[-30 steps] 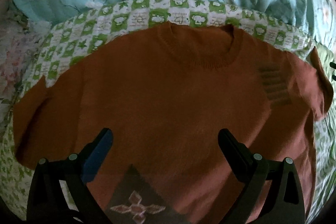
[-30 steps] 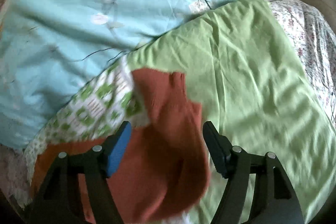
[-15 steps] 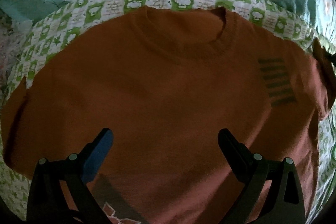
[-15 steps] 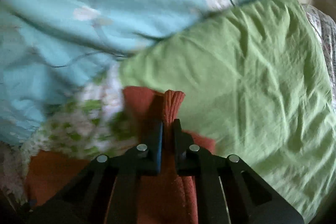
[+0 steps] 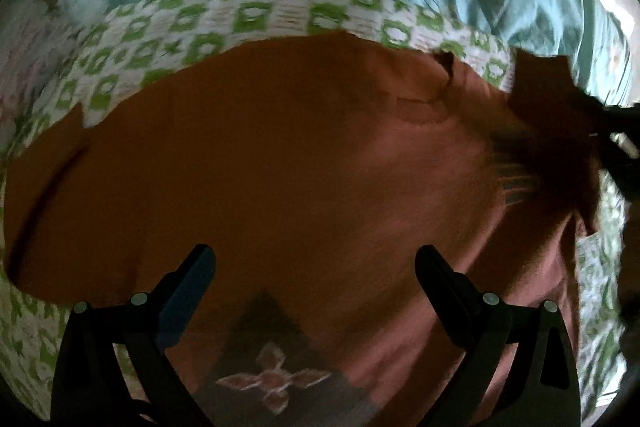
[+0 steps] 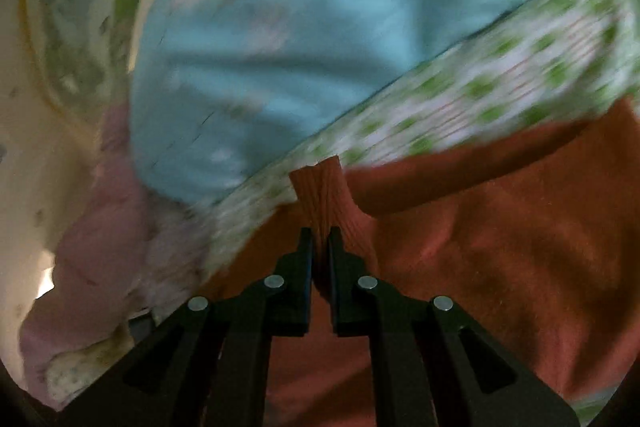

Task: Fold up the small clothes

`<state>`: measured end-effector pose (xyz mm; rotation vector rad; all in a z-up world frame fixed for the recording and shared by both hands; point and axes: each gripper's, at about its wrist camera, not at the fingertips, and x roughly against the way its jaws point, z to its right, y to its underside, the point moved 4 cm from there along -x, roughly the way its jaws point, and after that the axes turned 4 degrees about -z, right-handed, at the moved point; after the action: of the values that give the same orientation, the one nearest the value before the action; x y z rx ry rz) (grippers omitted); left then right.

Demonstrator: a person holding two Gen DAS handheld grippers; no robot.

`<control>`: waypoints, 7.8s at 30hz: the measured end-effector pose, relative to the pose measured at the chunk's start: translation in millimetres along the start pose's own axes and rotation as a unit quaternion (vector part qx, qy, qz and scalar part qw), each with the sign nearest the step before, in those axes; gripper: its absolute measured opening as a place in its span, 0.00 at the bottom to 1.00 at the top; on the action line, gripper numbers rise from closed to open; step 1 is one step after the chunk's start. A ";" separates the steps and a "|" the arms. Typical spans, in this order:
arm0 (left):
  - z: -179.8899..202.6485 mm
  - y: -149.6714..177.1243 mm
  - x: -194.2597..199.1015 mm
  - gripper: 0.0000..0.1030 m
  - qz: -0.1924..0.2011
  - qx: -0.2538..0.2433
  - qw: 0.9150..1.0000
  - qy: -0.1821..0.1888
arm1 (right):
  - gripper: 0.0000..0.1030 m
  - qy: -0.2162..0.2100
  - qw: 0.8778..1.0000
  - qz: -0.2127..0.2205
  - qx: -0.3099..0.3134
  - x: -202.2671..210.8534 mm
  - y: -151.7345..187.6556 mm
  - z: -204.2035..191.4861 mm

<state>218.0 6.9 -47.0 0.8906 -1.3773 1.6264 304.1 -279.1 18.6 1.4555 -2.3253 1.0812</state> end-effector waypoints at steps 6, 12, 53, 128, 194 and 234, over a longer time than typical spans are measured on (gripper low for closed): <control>-35.3 3.1 20.5 0.97 0.008 0.027 0.999 0.036 | 0.08 -0.049 0.996 -0.078 0.003 -101.2 43.4 -48.9; -44.1 2.5 15.5 0.97 0.000 0.032 0.998 0.060 | 0.08 -0.061 0.988 -0.145 0.008 -161.2 75.5 -62.3; -50.0 -37.1 -41.7 0.05 0.001 0.041 0.995 0.093 | 0.58 0.238 0.970 -0.031 -0.030 30.5 34.3 104.2; 93.4 -44.6 26.9 0.02 0.079 -0.051 0.978 0.186 | 0.38 0.182 0.980 -0.064 -0.040 47.8 127.0 30.3; -158.5 53.2 -5.4 0.41 -0.025 0.112 0.993 0.007 | 0.18 0.275 0.961 -0.040 0.010 16.7 63.4 94.9; -128.7 301.2 104.3 0.68 -0.137 0.103 0.979 0.115 | 0.48 0.264 0.961 -0.085 -0.002 184.2 247.2 57.2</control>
<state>-100.8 124.5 -99.6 0.9332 -0.8976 1.6176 16.1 -384.5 -46.6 1.1553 -1.7968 1.2292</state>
